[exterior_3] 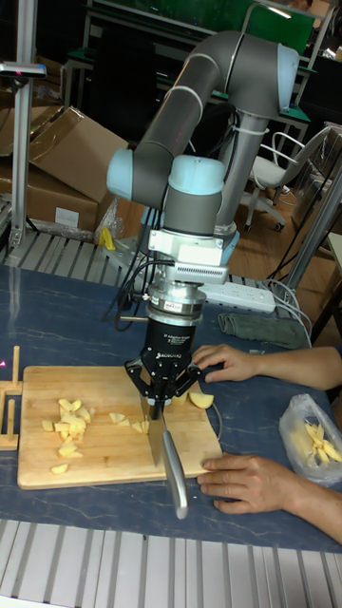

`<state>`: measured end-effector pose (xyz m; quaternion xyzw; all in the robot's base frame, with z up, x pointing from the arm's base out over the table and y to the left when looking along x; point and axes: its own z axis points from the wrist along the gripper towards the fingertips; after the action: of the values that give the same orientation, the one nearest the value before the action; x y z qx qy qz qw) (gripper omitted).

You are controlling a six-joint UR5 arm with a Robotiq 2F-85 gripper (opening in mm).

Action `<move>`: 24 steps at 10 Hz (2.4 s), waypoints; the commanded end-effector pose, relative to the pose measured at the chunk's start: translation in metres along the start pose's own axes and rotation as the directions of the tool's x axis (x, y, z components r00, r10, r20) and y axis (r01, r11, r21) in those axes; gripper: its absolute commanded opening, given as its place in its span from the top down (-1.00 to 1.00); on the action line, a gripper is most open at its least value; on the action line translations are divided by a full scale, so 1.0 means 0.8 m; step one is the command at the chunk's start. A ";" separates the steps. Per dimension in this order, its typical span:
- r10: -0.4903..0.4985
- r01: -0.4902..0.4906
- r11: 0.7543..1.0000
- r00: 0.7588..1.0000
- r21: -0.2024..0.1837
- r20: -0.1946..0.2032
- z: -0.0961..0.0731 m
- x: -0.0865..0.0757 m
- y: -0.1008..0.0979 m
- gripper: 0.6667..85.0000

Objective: Chop the potatoes

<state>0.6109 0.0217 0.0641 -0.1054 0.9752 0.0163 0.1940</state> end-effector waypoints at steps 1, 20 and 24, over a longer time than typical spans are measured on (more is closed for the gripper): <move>-0.004 0.004 1.000 1.000 0.001 0.020 0.002 0.001 -0.005 0.99; 0.025 -0.025 0.999 0.999 -0.022 -0.036 -0.024 -0.003 0.008 0.99; 0.019 -0.020 1.000 0.999 -0.019 -0.030 -0.020 0.000 0.006 0.99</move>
<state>0.6036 0.0255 0.0794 -0.1014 0.9792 0.0220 0.1745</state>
